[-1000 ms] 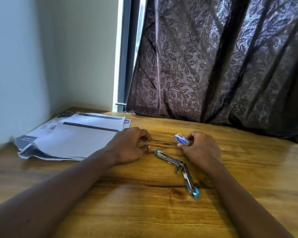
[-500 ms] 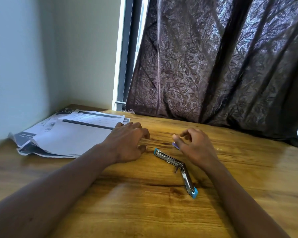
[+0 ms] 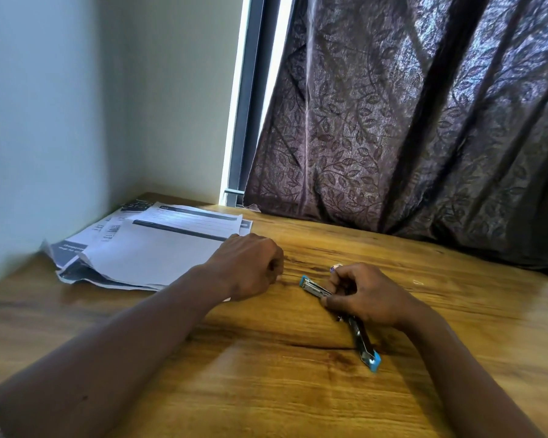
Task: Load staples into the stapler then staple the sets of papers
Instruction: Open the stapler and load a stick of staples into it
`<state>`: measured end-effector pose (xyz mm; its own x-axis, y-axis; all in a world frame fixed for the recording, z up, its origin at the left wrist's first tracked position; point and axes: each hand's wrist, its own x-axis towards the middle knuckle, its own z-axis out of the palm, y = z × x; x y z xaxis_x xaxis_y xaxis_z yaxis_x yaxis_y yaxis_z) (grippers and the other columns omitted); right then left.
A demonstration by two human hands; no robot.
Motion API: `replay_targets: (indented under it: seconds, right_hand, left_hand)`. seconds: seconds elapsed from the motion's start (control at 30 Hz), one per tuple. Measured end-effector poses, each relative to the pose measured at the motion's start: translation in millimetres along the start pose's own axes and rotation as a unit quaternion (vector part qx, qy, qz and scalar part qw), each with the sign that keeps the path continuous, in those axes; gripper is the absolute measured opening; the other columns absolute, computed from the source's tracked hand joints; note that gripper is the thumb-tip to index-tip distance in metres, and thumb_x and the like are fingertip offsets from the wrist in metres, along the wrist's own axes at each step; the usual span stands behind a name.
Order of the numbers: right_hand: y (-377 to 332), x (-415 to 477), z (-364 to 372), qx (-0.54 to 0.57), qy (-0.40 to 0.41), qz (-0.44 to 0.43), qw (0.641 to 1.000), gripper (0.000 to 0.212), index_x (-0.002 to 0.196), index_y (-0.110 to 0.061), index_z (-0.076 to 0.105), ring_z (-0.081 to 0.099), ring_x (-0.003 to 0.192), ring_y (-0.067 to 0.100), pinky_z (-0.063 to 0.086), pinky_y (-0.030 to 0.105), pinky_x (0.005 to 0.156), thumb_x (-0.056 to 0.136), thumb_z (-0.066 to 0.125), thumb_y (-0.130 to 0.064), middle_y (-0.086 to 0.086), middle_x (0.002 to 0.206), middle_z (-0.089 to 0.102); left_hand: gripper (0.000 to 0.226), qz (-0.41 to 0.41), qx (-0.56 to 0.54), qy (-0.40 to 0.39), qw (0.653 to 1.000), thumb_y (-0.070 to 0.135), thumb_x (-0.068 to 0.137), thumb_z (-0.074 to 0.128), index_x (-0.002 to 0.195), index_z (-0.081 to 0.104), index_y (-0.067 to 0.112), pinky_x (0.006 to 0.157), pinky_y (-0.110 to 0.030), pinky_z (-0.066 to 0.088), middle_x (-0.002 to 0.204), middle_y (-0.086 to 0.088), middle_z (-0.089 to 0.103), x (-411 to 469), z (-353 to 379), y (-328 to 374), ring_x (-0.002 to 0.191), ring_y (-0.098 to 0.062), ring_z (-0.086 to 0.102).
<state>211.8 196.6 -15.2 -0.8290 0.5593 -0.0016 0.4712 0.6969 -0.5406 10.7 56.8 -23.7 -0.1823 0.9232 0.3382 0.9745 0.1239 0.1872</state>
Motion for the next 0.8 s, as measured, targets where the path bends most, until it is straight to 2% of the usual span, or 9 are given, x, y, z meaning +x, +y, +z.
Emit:
replay_targets:
  seconds: [0.07, 0.17, 0.23, 0.33, 0.43, 0.5, 0.6, 0.7, 0.8]
  right_hand:
    - [-2.3, 0.0, 3.6, 0.007, 0.028, -0.006, 1.0, 0.01, 0.086, -0.025, 0.07, 0.065, 0.074, 0.008, 0.052, 0.032, 0.065, 0.087, 0.077, -0.031, -0.004, 0.081, 0.071]
    - [-3.8, 2.5, 10.8, 0.066, 0.094, -0.016, 0.993, 0.014, 0.087, -0.021, 0.07, 0.068, 0.075, 0.014, 0.055, 0.039, 0.071, 0.09, 0.074, -0.034, 0.0, 0.08, 0.074]
    - [-8.9, 2.2, 13.6, 0.123, 0.13, -0.009, 0.984, 0.016, 0.091, -0.021, 0.069, 0.072, 0.079, 0.017, 0.056, 0.039, 0.075, 0.093, 0.07, -0.037, 0.002, 0.082, 0.077]
    - [-17.0, 1.2, 16.0, 0.238, 0.132, 0.005, 0.962, 0.016, 0.101, -0.018, 0.065, 0.073, 0.074, 0.018, 0.056, 0.036, 0.069, 0.097, 0.065, -0.034, 0.004, 0.085, 0.079]
    - [-20.0, 1.5, 21.5, 0.374, 0.112, 0.015, 0.92, 0.021, 0.108, -0.009, 0.061, 0.071, 0.069, 0.032, 0.058, 0.054, 0.075, 0.096, 0.067, -0.025, 0.017, 0.089, 0.078]
    - [-19.5, 2.1, 26.4, 0.406, 0.106, 0.015, 0.908, 0.025, 0.112, -0.004, 0.059, 0.071, 0.073, 0.036, 0.056, 0.062, 0.079, 0.094, 0.07, -0.018, 0.021, 0.091, 0.077]
    - [-21.0, 2.2, 27.9, 0.411, 0.088, 0.006, 0.907, 0.033, 0.122, -0.005, 0.053, 0.072, 0.079, 0.034, 0.057, 0.042, 0.063, 0.093, 0.069, -0.009, 0.021, 0.095, 0.078]
    - [-22.0, 2.0, 25.8, 0.407, 0.07, -0.007, 0.911, 0.045, 0.13, -0.017, 0.048, 0.072, 0.083, 0.035, 0.057, 0.039, 0.064, 0.093, 0.069, -0.006, 0.018, 0.098, 0.078]
    - [-23.0, 0.2, 26.7, 0.407, 0.06, -0.026, 0.911, 0.062, 0.14, -0.032, 0.042, 0.072, 0.084, 0.03, 0.058, 0.035, 0.061, 0.092, 0.069, -0.003, 0.019, 0.101, 0.078]
  left_hand:
    - [0.007, -0.002, -0.012, -0.009, 1.0, 0.026, 0.093, 0.069, 0.099, 0.071, 0.028, 0.077, -0.026, 0.047, 0.1, 0.01, 0.068, 1.1, 2.1, -0.4, 0.094, -0.009, 0.061]
    - [0.008, -0.004, -0.037, -0.012, 0.999, 0.024, 0.092, 0.071, 0.099, 0.07, 0.027, 0.068, -0.02, 0.044, 0.096, 0.011, 0.067, 2.3, 2.9, -2.1, 0.09, -0.007, 0.06]
    - [0.009, -0.007, -0.055, -0.009, 0.998, 0.024, 0.091, 0.072, 0.099, 0.07, 0.027, 0.069, -0.019, 0.046, 0.095, 0.012, 0.067, 3.1, 2.8, -3.0, 0.088, -0.006, 0.06]
    - [0.011, -0.009, -0.083, 0.0, 0.996, 0.02, 0.091, 0.073, 0.1, 0.071, 0.026, 0.07, -0.02, 0.048, 0.092, 0.012, 0.069, 3.7, 4.7, -3.0, 0.084, -0.005, 0.062]
    - [0.02, -0.01, -0.118, 0.043, 0.992, 0.022, 0.091, 0.073, 0.11, 0.07, 0.028, 0.071, -0.021, 0.049, 0.091, 0.014, 0.069, 2.9, 9.6, -2.3, 0.082, -0.004, 0.063]
    - [0.021, -0.004, -0.171, 0.092, 0.981, 0.022, 0.092, 0.073, 0.112, 0.073, 0.028, 0.071, -0.011, 0.048, 0.094, 0.018, 0.069, 3.7, 10.7, -0.1, 0.084, 0.001, 0.064]
    - [0.015, -0.007, -0.274, 0.152, 0.949, 0.018, 0.092, 0.074, 0.104, 0.079, 0.025, 0.072, -0.008, 0.051, 0.093, 0.018, 0.073, 6.0, 7.6, 5.6, 0.087, 0.004, 0.068]
    - [0.013, -0.023, -0.357, 0.181, 0.916, 0.015, 0.089, 0.077, 0.101, 0.079, 0.02, 0.075, -0.02, 0.059, 0.09, 0.01, 0.077, 6.5, 5.8, 9.2, 0.084, -0.006, 0.073]
    - [0.016, -0.035, -0.401, 0.169, 0.9, 0.012, 0.087, 0.078, 0.102, 0.078, 0.016, 0.078, -0.028, 0.062, 0.089, 0.004, 0.078, 5.6, 7.5, 11.0, 0.083, -0.012, 0.075]
